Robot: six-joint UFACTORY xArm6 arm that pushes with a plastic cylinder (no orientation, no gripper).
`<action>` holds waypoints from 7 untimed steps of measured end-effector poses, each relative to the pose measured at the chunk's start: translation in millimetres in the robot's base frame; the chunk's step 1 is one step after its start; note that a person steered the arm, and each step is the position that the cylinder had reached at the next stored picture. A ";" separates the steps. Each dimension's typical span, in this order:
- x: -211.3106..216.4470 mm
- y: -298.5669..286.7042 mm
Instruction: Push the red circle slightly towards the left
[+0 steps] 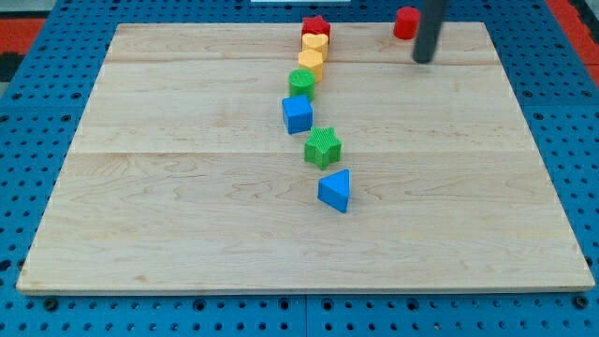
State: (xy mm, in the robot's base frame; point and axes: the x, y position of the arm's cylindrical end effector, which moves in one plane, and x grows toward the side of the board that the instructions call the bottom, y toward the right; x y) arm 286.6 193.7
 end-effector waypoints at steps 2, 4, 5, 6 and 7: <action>-82.7 79.5; -95.0 68.1; -95.4 8.0; -95.1 -22.7; -68.0 -43.2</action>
State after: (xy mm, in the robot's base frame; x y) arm 218.6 150.5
